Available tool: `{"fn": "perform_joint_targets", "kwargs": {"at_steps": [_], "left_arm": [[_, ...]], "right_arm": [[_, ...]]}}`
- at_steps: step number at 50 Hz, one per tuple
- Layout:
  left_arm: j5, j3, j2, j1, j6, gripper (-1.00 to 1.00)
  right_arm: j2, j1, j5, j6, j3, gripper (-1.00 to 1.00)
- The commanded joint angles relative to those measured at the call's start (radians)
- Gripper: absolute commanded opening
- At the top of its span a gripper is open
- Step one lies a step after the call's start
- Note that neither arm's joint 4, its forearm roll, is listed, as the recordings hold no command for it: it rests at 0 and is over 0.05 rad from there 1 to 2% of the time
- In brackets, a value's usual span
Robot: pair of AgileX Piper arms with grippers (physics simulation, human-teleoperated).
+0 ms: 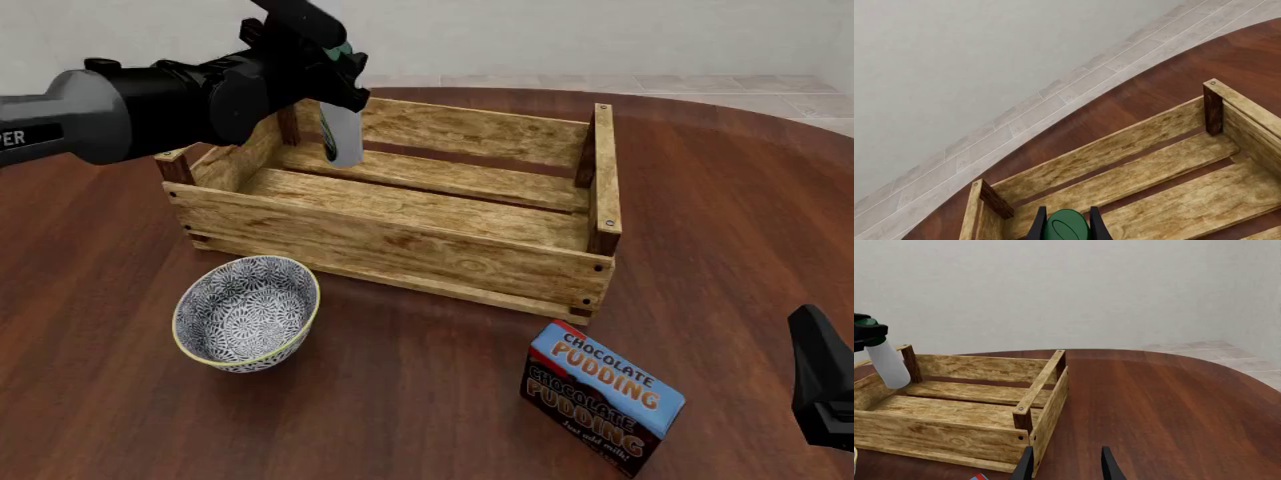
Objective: Pick up the salad dressing and put it in the tray.
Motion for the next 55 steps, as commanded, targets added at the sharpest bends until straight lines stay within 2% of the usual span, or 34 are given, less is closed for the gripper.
{"fn": "perform_joint_targets", "kwargs": {"at_steps": [1,23,55], "left_arm": [[0.002,-0.016,0.031,0.009,0.02,-1.0],[0.0,-0.017,0.079,-0.002,0.03,-1.0],[0.083,-0.103,0.158,0.048,-0.048,-1.0]], "right_arm": [[0.0,0.0,0.0,-0.001,-0.001,1.0],[0.0,0.001,-0.001,-0.003,0.001,1.0],[0.0,-0.006,-0.005,0.002,0.0,1.0]]}}
